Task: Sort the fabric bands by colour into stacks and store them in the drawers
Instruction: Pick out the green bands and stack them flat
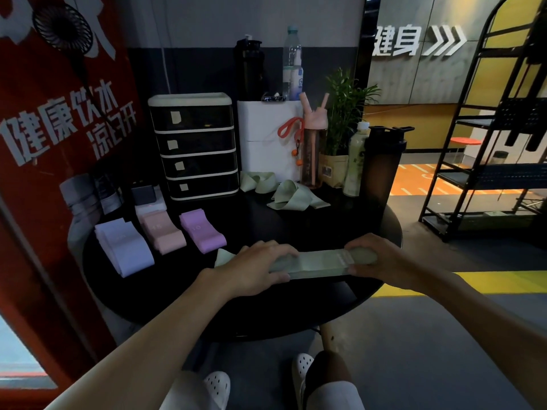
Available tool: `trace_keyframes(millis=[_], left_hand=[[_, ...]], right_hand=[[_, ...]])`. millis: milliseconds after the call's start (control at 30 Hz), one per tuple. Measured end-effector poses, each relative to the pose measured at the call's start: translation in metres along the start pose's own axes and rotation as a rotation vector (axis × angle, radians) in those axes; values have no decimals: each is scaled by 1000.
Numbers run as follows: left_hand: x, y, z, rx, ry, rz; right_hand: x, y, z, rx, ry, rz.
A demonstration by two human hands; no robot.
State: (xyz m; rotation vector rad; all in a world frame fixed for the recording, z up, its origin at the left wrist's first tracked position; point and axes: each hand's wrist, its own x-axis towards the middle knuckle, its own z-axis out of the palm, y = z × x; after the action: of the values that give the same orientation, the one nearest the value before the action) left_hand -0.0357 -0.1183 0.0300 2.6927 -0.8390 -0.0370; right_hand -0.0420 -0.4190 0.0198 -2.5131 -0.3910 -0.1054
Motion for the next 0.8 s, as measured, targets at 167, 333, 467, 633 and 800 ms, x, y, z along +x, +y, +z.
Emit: trace_keyframes(millis=[167,333,467,633,800], left_hand=[[4,1,-5,-18,-43,-8],[4,2,-3,12,-30,-5],[9,5,-8,17,-56,-35],[31,13,-4,71,129,-145],[44,7,9,102,109,-229]], right_hand=[[1,-6,-3,-16,-33,1],[0,-6,-4,0,-57,6],[0,-8,-10,-24,-87,17],[27,-13,-18,31,11,40],[80,-14,-13,103,34,128]])
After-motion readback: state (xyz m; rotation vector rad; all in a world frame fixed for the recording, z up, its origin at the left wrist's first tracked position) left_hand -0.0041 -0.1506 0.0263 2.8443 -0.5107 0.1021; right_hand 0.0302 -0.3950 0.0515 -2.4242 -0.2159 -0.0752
